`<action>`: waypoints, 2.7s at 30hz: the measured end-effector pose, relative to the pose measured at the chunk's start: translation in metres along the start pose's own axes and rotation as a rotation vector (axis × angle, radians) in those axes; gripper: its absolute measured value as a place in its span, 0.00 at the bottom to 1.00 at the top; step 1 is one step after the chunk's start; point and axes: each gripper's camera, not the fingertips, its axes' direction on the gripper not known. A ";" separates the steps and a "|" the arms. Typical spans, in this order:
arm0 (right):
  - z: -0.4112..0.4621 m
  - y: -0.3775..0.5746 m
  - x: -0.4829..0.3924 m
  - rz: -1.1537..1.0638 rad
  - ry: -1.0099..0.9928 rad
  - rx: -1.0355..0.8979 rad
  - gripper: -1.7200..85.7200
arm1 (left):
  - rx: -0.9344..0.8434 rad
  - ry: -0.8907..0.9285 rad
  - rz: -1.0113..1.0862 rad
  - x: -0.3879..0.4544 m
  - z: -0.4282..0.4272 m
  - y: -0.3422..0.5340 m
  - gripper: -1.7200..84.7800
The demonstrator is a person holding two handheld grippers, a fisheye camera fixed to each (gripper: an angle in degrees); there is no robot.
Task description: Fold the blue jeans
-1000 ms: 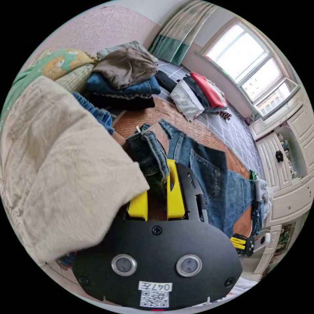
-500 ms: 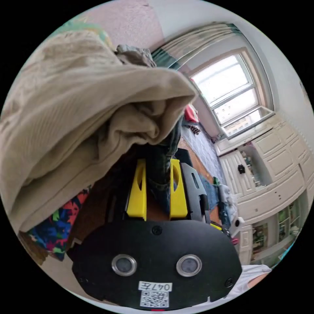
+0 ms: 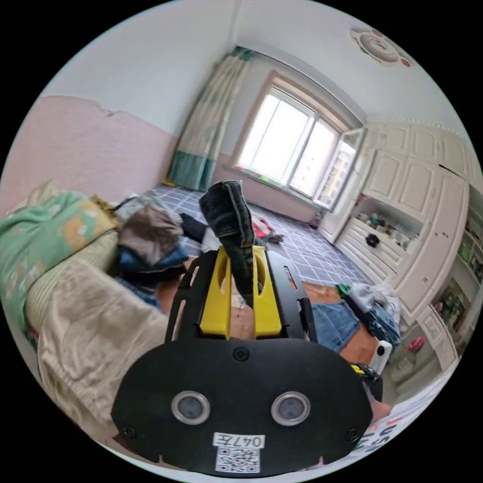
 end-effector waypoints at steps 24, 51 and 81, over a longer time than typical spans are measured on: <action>-0.178 0.244 0.179 0.769 0.713 0.177 0.14 | -0.201 -0.003 -0.327 -0.231 -0.015 0.003 0.09; 0.005 0.546 -0.079 0.622 1.080 0.115 0.06 | -0.520 0.118 -0.240 -0.040 0.331 -0.304 0.09; 0.177 0.671 -0.079 0.688 1.024 0.209 0.01 | -0.611 0.182 1.167 0.509 0.141 -0.275 0.14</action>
